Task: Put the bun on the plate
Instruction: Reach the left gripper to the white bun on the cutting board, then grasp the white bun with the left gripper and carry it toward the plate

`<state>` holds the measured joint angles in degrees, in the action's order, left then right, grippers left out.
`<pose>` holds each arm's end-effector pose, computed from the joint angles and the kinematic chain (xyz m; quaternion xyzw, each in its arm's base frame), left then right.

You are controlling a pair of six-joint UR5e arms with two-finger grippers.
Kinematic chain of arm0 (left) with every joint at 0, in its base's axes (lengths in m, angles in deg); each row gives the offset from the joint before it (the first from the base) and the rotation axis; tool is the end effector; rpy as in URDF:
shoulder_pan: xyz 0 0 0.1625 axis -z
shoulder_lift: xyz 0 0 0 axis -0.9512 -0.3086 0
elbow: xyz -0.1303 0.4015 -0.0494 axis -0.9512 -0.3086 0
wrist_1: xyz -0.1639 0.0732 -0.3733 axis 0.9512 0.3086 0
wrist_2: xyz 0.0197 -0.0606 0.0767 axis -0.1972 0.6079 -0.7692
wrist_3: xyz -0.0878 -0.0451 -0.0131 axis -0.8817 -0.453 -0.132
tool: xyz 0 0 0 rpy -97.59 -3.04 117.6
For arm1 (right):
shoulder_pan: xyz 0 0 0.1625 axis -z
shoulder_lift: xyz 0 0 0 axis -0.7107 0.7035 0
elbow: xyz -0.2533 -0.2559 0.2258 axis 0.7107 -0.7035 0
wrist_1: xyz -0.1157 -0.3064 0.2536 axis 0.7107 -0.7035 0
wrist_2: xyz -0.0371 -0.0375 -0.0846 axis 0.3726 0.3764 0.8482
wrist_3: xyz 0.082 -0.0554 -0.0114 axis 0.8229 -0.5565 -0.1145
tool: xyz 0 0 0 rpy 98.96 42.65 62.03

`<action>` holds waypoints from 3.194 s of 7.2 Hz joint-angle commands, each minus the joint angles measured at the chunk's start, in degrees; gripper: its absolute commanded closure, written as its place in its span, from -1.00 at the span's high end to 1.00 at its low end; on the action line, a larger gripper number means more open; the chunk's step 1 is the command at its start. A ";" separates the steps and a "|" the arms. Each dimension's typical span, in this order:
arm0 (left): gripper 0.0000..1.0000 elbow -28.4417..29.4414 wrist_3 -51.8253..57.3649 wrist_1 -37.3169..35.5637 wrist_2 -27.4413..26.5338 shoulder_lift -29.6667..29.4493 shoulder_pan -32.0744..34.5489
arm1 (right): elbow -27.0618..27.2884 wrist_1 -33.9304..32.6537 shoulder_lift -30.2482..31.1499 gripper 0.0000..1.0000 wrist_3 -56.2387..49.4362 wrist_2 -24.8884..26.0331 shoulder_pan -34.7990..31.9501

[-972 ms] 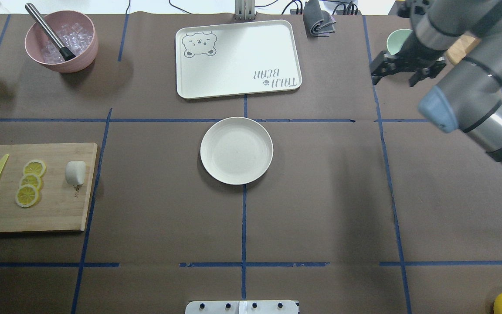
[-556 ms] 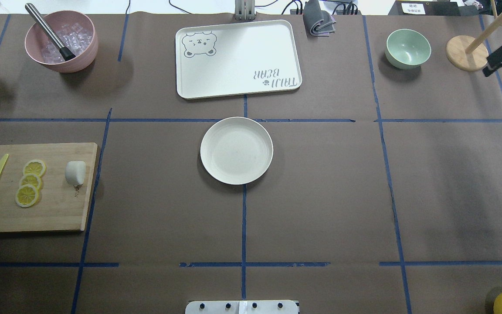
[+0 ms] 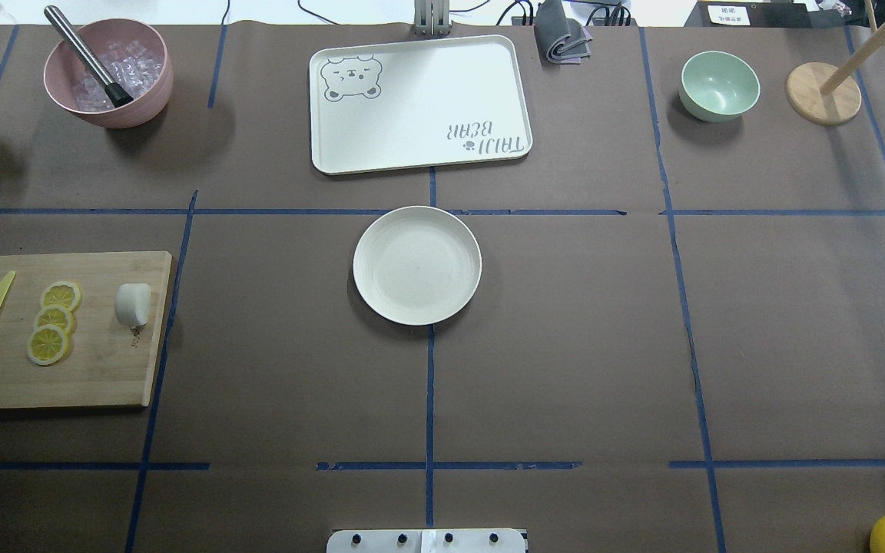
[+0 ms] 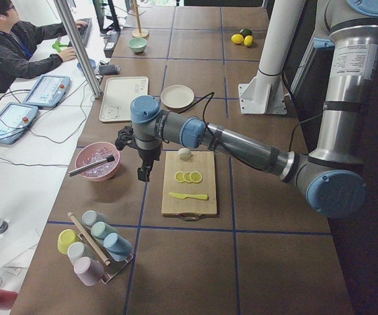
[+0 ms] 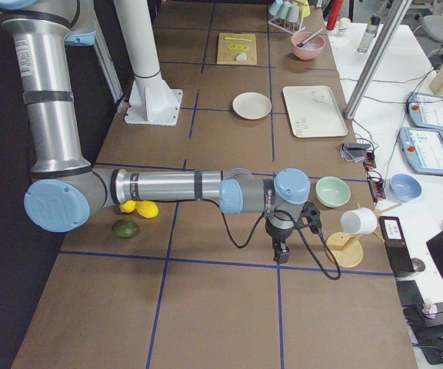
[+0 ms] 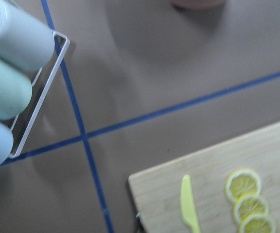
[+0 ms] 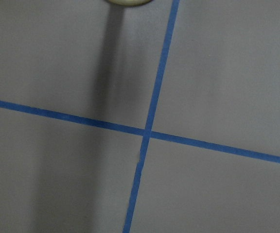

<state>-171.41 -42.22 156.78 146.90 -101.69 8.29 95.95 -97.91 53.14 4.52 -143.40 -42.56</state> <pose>0.0256 -0.5241 0.4785 0.1038 0.3951 0.0929 0.9080 0.0482 -0.5327 0.6389 0.0390 -0.3480 -0.0845 0.9329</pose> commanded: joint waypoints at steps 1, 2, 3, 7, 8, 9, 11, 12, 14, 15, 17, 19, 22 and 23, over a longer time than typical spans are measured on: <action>1.00 -1.64 -10.57 8.35 -0.24 -0.35 -11.43 | 5.64 0.13 4.91 1.00 2.95 0.57 -0.30; 1.00 -1.81 -19.05 9.43 -0.42 -0.34 -18.02 | 7.07 0.13 5.54 1.00 4.54 0.57 -0.30; 1.00 -1.82 -28.09 12.22 -3.64 -0.34 -22.09 | 7.08 0.13 5.64 1.00 4.56 0.57 -0.30; 1.00 -0.24 -45.93 18.93 -14.92 0.27 -34.95 | 7.17 0.13 5.55 1.00 4.56 0.57 -0.30; 1.00 1.07 -45.94 18.84 -15.01 0.27 -35.40 | 7.17 0.13 5.64 1.00 4.56 0.49 -0.30; 1.00 2.13 -45.94 18.84 -15.01 0.27 -35.49 | 7.17 0.13 5.64 1.00 4.56 0.49 -0.30; 0.98 5.11 -45.59 18.84 -15.19 -0.25 -37.15 | 7.08 0.13 5.99 1.00 4.47 0.40 -0.30; 0.68 5.21 -45.76 18.75 -15.19 -0.34 -37.33 | 7.08 0.13 5.99 1.00 4.47 0.40 -0.30; -0.41 5.04 -45.68 18.67 -15.10 -0.34 -37.25 | 7.17 0.13 6.08 1.00 4.56 0.40 -0.30; -0.68 4.17 -45.50 18.67 -15.10 -0.17 -37.25 | 7.17 0.13 6.08 1.00 4.47 0.40 -0.30; -0.73 2.41 -45.59 18.14 -14.84 -0.43 -37.16 | 7.17 0.13 6.08 1.00 4.47 0.40 -0.30; -0.72 -1.88 -46.38 13.87 -14.84 -3.83 -37.07 | 7.17 0.13 6.43 1.00 4.56 0.31 -0.30; -0.68 0.81 -58.61 -3.30 -15.10 -23.86 -40.38 | 7.17 0.30 6.52 1.00 4.65 0.22 -0.30; -0.68 3.78 -67.30 -3.13 -18.06 -29.29 -42.76 | 7.17 0.30 6.52 1.00 4.65 0.22 -0.30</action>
<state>-170.38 -100.37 154.89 131.09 -124.55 -31.80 103.12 -97.62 59.65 9.14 -143.15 -42.86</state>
